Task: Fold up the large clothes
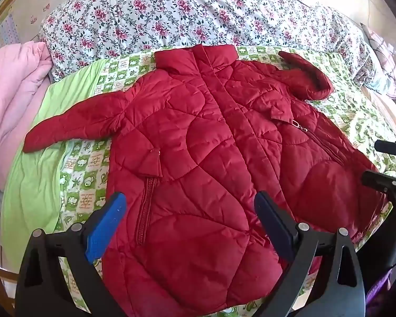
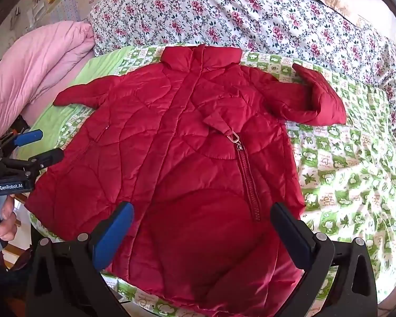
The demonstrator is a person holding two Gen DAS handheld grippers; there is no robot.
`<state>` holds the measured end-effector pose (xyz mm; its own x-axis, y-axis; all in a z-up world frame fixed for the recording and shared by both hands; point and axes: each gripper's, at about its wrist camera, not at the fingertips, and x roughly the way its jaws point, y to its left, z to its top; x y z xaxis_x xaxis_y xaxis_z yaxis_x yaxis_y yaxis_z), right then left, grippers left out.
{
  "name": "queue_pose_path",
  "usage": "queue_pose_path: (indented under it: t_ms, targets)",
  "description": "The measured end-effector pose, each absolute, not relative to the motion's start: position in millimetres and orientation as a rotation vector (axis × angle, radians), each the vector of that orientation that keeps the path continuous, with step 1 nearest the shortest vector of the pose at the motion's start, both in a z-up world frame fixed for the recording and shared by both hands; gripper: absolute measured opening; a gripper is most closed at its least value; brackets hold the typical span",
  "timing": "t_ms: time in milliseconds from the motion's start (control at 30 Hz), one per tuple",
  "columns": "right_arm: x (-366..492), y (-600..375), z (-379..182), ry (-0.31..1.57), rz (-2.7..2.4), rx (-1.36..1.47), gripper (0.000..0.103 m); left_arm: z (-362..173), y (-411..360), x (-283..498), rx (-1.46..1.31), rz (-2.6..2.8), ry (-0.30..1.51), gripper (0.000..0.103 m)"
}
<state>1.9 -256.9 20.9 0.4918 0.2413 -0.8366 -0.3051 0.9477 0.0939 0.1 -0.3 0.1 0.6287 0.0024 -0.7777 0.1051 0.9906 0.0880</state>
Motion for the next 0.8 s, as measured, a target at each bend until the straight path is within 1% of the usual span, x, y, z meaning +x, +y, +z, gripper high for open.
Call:
queue_pose_path:
  t_ms: [367, 800]
  targets:
    - [5.4, -250.1, 29.2, 0.969, 0.358, -0.097, 0.103, 1.4, -3.4, 2.3, 0.127, -0.058, 0.884, 0.098]
    - [6.8, -249.8, 25.6, 1.001, 0.359, -0.117, 0.103, 2.3, 1.8, 3.8, 0.123, -0.058, 0.882, 0.098]
